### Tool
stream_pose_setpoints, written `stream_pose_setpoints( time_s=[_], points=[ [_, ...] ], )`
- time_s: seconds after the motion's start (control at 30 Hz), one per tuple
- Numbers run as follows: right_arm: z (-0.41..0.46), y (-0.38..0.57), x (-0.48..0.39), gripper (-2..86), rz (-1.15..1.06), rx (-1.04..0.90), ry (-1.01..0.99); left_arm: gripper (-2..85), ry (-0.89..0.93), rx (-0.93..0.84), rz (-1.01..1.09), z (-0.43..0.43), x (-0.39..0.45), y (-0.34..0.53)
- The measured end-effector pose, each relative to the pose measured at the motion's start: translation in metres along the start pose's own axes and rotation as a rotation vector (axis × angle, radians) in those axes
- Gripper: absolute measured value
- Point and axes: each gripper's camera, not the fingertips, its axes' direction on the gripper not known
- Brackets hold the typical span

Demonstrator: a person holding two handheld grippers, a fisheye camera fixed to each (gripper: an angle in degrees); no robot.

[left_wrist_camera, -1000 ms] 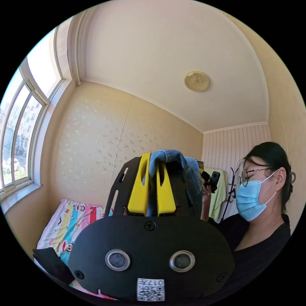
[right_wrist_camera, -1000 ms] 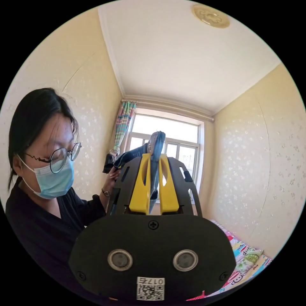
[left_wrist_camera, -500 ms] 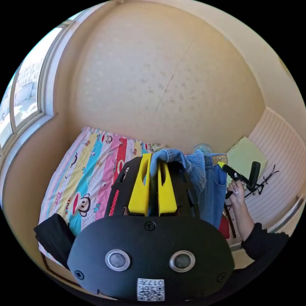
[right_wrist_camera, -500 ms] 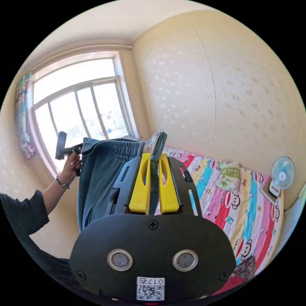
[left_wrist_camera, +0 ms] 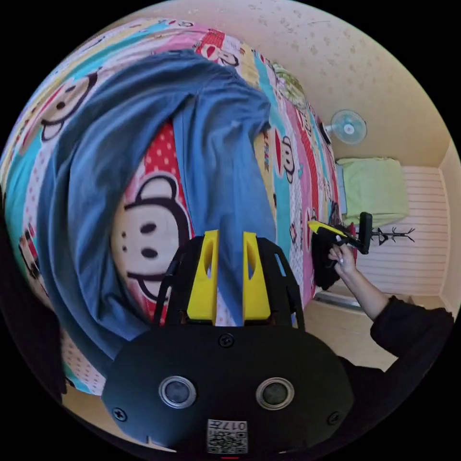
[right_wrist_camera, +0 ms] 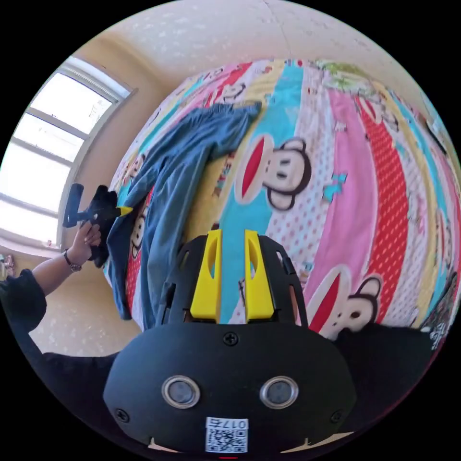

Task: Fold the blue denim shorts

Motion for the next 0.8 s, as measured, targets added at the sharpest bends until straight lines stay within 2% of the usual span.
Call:
stream_pose_setpoints(
  time_s=[0.1,0.17,0.27,0.43,0.6,0.67,0.73,0.8],
  points=[
    [0.01,0.083,0.039,10.7,0.087,-0.075,-0.204,8.8,0.069,-0.093,-0.038,0.01,0.004,0.079],
    [0.006,0.12,0.054,12.2,0.124,-0.125,-0.228,8.9,0.128,-0.107,-0.073,0.003,0.016,0.13],
    [-0.002,0.158,0.078,12.7,0.136,-0.201,-0.279,9.0,0.109,-0.081,-0.097,-0.016,0.038,0.164],
    [-0.043,0.167,0.115,2.8,0.072,-0.289,-0.482,12.0,0.161,-0.028,-0.008,-0.056,0.091,0.154],
    [-0.115,0.152,0.1,1.5,-0.023,-0.223,-0.765,16.5,0.123,-0.22,-0.003,-0.058,0.138,0.141],
    [-0.136,0.145,0.094,1.5,-0.052,-0.233,-0.776,9.4,0.054,-0.312,-0.06,-0.058,0.145,0.149],
    [-0.159,0.136,0.103,1.8,-0.107,-0.278,-0.791,0.7,0.032,-0.297,-0.086,-0.077,0.146,0.157],
    [-0.168,0.129,0.123,2.2,-0.179,-0.386,-0.81,-0.3,0.107,-0.264,-0.081,-0.099,0.146,0.164]
  ],
)
